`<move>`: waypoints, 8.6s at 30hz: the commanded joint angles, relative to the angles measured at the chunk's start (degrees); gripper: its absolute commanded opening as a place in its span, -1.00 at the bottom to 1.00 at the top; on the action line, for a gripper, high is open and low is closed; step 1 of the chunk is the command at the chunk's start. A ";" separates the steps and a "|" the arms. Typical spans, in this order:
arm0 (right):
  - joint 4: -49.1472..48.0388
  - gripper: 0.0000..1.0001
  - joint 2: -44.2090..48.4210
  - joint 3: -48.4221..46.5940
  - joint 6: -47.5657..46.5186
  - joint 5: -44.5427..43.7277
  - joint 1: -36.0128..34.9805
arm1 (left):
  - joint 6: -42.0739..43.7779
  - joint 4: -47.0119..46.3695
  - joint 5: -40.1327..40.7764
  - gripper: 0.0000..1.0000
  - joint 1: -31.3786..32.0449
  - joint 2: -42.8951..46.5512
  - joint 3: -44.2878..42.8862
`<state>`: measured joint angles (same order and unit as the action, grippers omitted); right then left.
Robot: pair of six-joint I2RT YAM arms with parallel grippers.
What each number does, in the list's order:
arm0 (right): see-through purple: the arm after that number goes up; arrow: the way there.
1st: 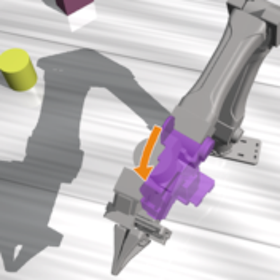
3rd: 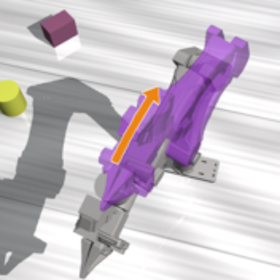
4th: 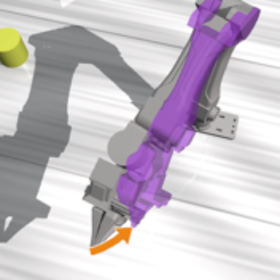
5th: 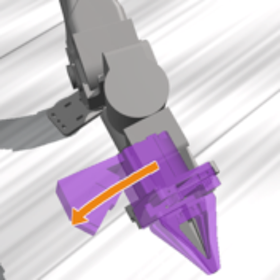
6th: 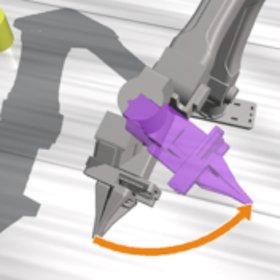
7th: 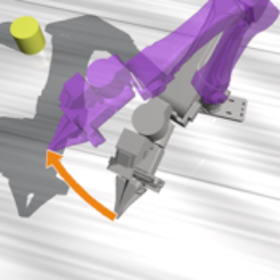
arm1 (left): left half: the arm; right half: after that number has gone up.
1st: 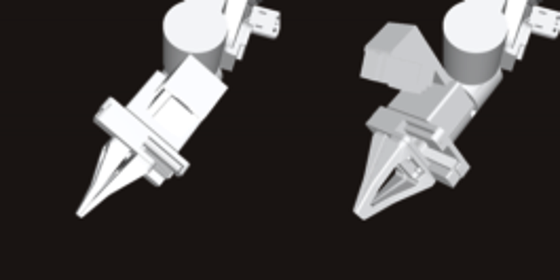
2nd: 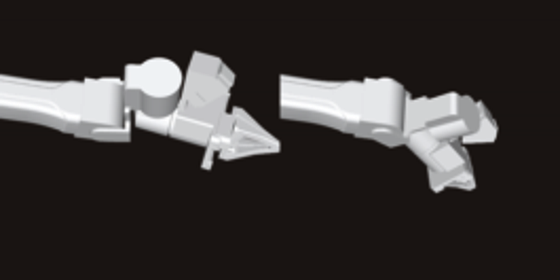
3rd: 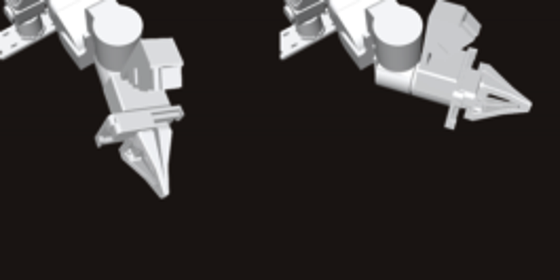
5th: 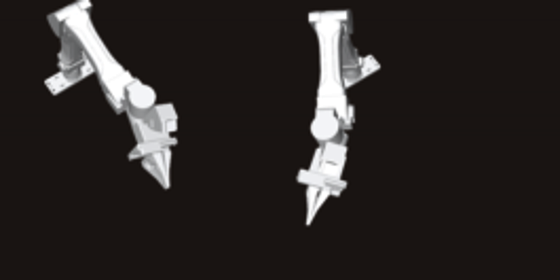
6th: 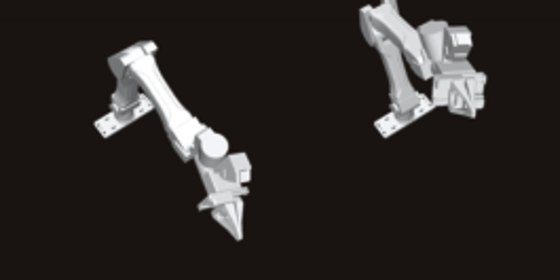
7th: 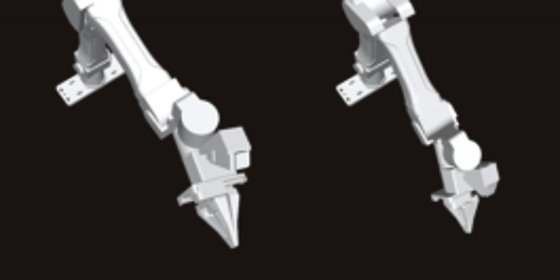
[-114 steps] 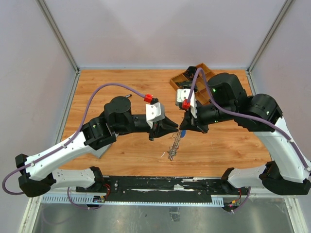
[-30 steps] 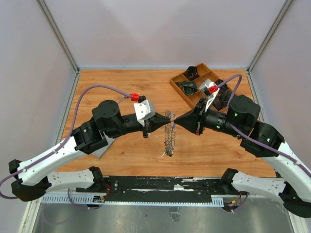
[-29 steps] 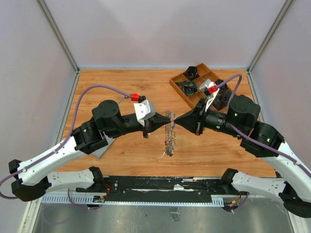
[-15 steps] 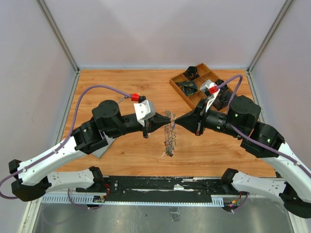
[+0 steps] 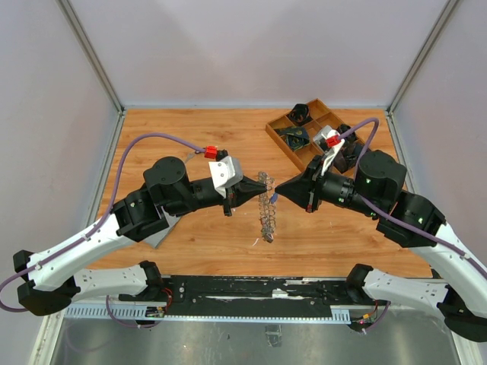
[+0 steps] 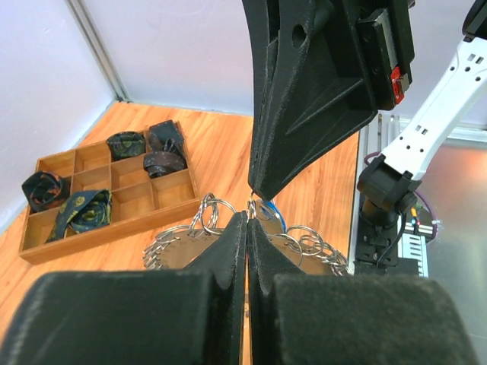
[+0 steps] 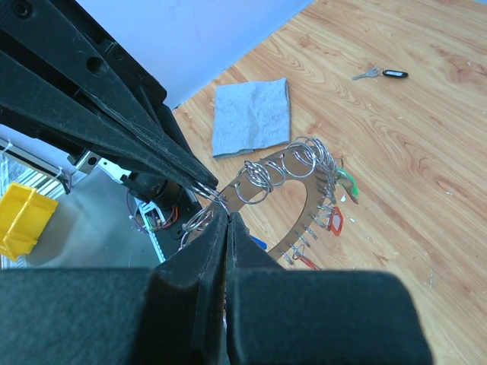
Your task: Put the keys on the keyring
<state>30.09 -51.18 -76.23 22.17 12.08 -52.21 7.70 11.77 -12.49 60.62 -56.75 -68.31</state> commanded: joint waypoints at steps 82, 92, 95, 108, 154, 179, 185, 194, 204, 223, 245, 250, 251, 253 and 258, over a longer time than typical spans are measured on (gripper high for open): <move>-17.21 -0.59 5.49 7.31 -25.97 23.05 -0.70 | -3.61 -11.52 -12.46 -0.99 0.51 3.88 1.29; -16.17 -0.99 4.90 5.29 -26.59 23.73 -0.76 | -3.47 -11.10 -12.97 -0.99 0.49 3.62 1.27; -13.19 -0.99 4.14 3.00 -27.77 23.86 -0.74 | -3.57 -10.90 -13.25 -0.95 0.47 3.40 1.24; 28.10 -0.99 -10.65 -23.20 -42.37 18.81 -0.84 | -1.34 -3.66 -9.48 -0.45 0.48 1.84 -1.23; 41.54 -0.99 -21.81 -34.42 -39.75 1.85 -7.30 | -1.17 -4.02 -12.86 -0.40 0.52 -4.65 -0.27; 36.48 -0.99 -19.16 -31.67 -38.92 5.79 -7.30 | -0.96 -3.15 -11.42 -0.99 0.51 -5.49 -0.60; 29.43 -0.57 -13.37 -25.34 -37.47 2.53 -7.30 | -1.64 -4.77 -9.98 -0.99 0.52 -3.47 0.68; 9.45 -0.51 0.23 -8.92 -33.27 -0.87 -7.30 | -3.21 -6.82 -9.36 -0.99 0.55 -0.90 2.60; -3.33 -0.35 7.92 3.80 -21.84 0.47 -7.30 | -5.17 -10.89 -7.59 -0.99 0.50 1.76 4.74; -3.76 -0.20 6.53 6.59 -22.97 5.00 -7.30 | -5.17 -11.77 -7.68 -0.99 0.50 2.87 3.89; -3.30 -0.75 5.47 6.98 -22.61 4.23 -7.30 | -4.89 -11.40 -7.40 -0.99 0.54 3.49 3.89; -2.83 -0.85 6.09 6.63 -22.61 3.14 -7.30 | -4.79 -11.34 -7.38 -0.99 0.51 3.49 3.97; -2.63 -0.86 6.05 6.42 -22.69 3.14 -7.30 | -4.78 -11.33 -7.38 -0.99 0.52 3.48 3.98; -1.89 -0.86 5.78 6.21 -22.94 3.21 -7.30 | -4.84 -11.38 -7.40 -0.99 0.55 3.57 3.98; 0.21 -0.79 4.04 5.56 -23.34 4.29 -7.27 | -4.88 -11.51 -7.24 -0.99 0.47 3.75 4.04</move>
<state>28.49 -46.15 -69.38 -0.84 16.34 -58.57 2.72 4.84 -19.97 60.62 -54.68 -63.22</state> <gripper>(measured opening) 0.089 0.014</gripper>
